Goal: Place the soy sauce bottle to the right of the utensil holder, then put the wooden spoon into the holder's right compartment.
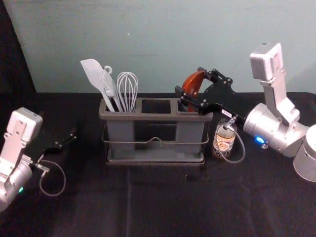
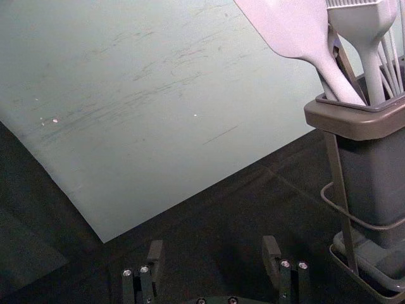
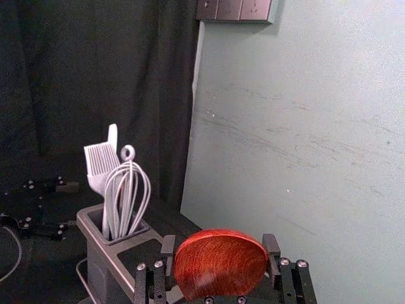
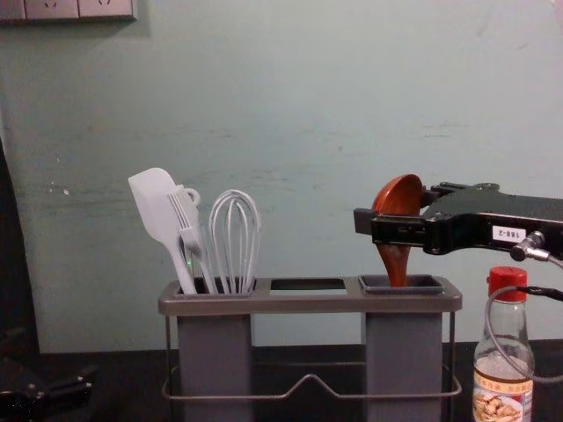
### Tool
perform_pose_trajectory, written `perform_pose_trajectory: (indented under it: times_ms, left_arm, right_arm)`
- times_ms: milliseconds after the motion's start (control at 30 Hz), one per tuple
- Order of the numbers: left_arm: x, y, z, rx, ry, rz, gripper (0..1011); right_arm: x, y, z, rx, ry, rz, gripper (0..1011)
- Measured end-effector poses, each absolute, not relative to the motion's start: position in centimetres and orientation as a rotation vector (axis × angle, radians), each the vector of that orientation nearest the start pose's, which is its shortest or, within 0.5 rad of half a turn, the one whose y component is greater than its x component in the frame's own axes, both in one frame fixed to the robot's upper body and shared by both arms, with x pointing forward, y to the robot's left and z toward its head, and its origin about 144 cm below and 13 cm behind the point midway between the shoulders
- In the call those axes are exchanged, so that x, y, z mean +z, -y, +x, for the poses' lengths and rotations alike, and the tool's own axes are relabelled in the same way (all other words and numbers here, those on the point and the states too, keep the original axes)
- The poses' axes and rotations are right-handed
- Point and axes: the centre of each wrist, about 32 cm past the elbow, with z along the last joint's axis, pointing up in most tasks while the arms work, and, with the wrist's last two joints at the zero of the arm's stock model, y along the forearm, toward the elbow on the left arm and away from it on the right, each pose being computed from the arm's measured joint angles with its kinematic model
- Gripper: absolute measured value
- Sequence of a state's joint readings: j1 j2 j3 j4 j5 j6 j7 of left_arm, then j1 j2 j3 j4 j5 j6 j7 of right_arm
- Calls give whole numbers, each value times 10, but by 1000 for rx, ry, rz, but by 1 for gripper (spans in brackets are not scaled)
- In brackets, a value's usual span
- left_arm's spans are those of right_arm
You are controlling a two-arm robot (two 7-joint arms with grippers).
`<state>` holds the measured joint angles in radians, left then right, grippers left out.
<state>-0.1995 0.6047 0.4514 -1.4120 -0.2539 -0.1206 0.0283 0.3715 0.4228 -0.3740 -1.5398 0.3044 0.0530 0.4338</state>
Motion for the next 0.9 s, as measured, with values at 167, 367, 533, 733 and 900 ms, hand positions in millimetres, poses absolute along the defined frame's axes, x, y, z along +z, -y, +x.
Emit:
perform_pose_trajectory:
  times_ms: [167, 367, 533, 733, 900]
  left_arm:
    - [1140, -310, 489, 1248, 285, 304, 1011]
    - [1140, -310, 489, 1248, 285, 304, 1012]
    - [1140, -310, 489, 1248, 285, 305, 1011]
    - [1140, -310, 489, 1248, 285, 304, 1012]
    - [1140, -310, 489, 1248, 285, 304, 1012]
  right_arm:
    - [1241, 244, 534, -827, 239, -97, 840]
    - [1241, 244, 534, -827, 240, -96, 840]
    - [1242, 244, 535, -827, 239, -96, 840]
    - [1242, 244, 535, -828, 239, -95, 916]
    - [1242, 244, 535, -829, 239, -95, 1002]
